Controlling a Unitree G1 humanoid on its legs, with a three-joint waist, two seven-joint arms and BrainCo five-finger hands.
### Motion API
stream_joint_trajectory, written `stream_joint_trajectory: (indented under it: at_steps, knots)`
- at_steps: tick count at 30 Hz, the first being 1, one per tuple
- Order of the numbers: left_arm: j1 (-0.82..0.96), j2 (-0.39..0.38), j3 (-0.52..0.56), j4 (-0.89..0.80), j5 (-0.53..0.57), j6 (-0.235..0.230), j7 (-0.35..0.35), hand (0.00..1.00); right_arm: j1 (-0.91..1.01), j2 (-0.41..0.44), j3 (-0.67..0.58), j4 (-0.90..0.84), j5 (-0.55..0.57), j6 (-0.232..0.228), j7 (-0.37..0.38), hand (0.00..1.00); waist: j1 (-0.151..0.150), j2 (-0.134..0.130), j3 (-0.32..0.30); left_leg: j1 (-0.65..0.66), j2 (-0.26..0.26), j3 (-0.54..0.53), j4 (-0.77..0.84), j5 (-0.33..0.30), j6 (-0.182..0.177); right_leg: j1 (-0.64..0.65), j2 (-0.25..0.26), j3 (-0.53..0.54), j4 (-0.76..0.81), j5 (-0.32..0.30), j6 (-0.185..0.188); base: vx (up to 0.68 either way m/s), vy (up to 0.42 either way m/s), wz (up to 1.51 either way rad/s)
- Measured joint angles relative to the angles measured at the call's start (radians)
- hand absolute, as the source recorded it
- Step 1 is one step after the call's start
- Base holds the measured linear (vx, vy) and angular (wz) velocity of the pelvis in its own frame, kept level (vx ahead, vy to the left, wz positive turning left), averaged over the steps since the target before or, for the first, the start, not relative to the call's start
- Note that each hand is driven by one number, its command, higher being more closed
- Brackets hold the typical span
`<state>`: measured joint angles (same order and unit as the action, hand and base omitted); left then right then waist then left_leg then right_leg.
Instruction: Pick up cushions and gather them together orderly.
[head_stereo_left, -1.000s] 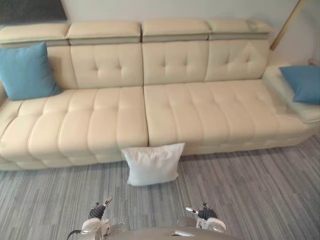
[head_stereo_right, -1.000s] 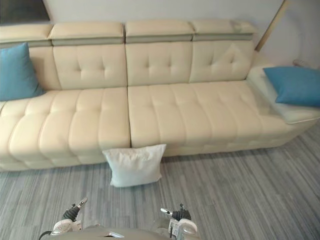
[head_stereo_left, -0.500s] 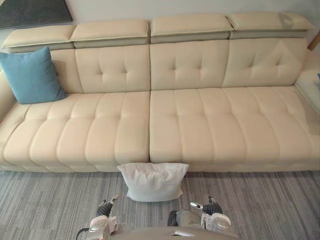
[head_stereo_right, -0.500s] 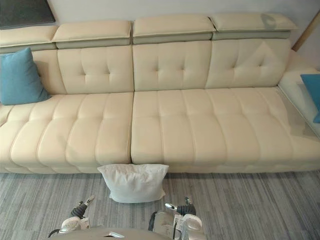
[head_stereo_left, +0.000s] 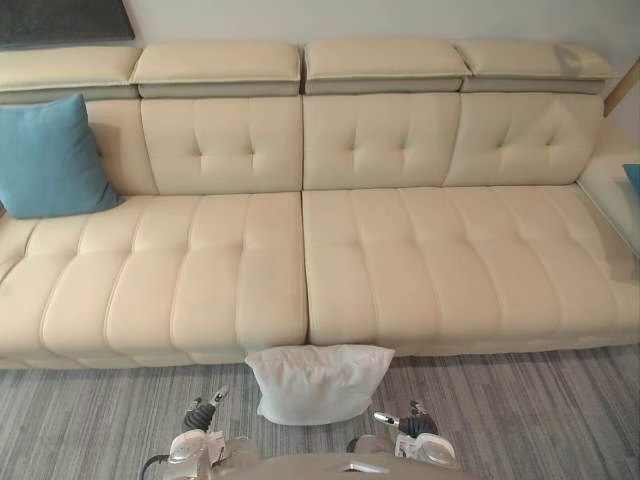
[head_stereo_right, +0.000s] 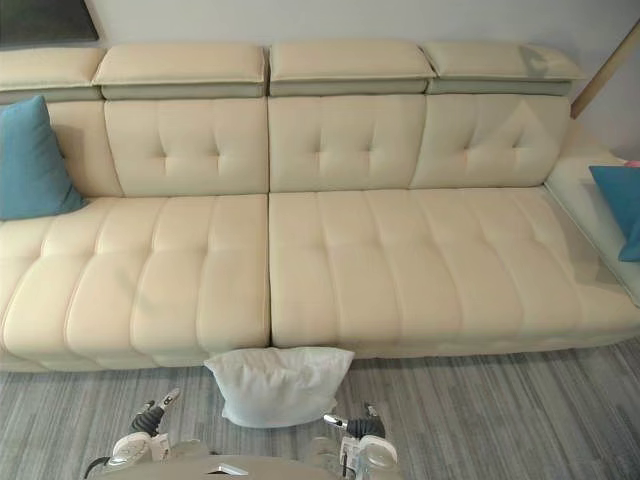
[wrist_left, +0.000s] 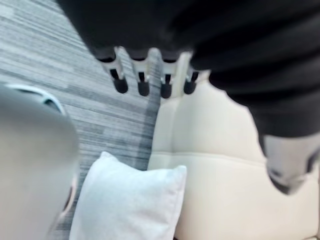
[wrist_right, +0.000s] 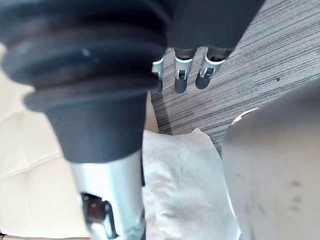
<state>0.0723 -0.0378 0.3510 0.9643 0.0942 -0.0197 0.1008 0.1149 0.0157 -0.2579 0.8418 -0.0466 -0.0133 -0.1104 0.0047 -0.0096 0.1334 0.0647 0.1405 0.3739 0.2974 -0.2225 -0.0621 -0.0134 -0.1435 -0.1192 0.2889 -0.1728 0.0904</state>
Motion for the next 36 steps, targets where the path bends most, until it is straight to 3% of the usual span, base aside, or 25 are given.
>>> stream_joint_trajectory:
  at_steps: [9, 16, 20, 21, 25, 29, 36]
  knots:
    - [0.001, -0.004, -0.021, 0.011, 0.007, 0.0, -0.001, 0.0, 0.001, -0.008, -0.001, 0.006, 0.0, 0.0, 0.001, 0.0, -0.001, 0.009, -0.007, 0.047, -0.014, 0.011, -0.081, 0.028, -0.001, 0.035, 0.012, 0.004, -0.067, 0.044, -0.006, 0.01, 0.012, -0.05]
    - [-0.002, 0.009, -0.077, -0.004, 0.007, -0.001, 0.003, 0.0, -0.006, -0.028, 0.06, -0.008, -0.046, 0.0, -0.002, 0.0, 0.022, 0.006, -0.001, 0.029, -0.025, 0.031, -0.101, 0.041, 0.001, -0.007, 0.013, 0.042, -0.084, 0.072, -0.002, -0.09, 0.024, -0.13]
    - [-0.059, 0.045, -0.14, -0.044, 0.005, -0.002, 0.029, 0.0, -0.065, -0.036, 0.139, -0.114, -0.078, -0.001, -0.008, 0.0, 0.021, -0.003, 0.07, -0.161, 0.023, 0.041, 0.077, -0.011, 0.009, -0.196, 0.033, 0.095, 0.027, 0.073, -0.003, -0.25, -0.032, -0.31]
    - [-0.075, 0.06, -0.164, -0.07, -0.004, -0.003, 0.036, 0.0, -0.103, -0.053, 0.15, -0.15, -0.078, -0.001, -0.011, 0.0, 0.023, -0.002, 0.102, -0.236, 0.052, 0.045, 0.154, -0.042, 0.014, -0.272, 0.048, 0.117, 0.078, 0.073, -0.003, -0.3, -0.01, -0.42]
    - [-0.143, 0.112, -0.19, -0.129, -0.04, -0.007, 0.063, 0.0, -0.19, -0.141, 0.169, -0.245, -0.078, -0.006, -0.05, 0.0, 0.022, -0.003, 0.179, -0.39, 0.089, 0.053, 0.311, -0.088, 0.031, -0.444, 0.059, 0.16, 0.205, 0.064, -0.005, -0.29, 0.005, -0.26]
    - [-0.235, 0.185, -0.197, -0.17, -0.073, -0.025, 0.075, 0.0, -0.298, -0.195, 0.168, -0.291, -0.076, -0.005, -0.074, 0.0, 0.019, -0.003, 0.233, -0.552, 0.116, 0.043, 0.405, -0.094, 0.039, -0.601, 0.064, 0.169, 0.273, 0.077, -0.015, -0.21, -0.015, -0.04]
    - [-0.454, 0.311, -0.192, -0.173, -0.117, -0.032, 0.075, 0.0, -0.595, -0.282, 0.177, -0.315, -0.079, -0.006, -0.122, 0.0, 0.025, 0.001, 0.324, -0.875, 0.167, 0.003, 0.515, -0.07, 0.064, -0.877, 0.096, 0.164, 0.303, 0.154, -0.024, -0.15, -0.023, -0.04]
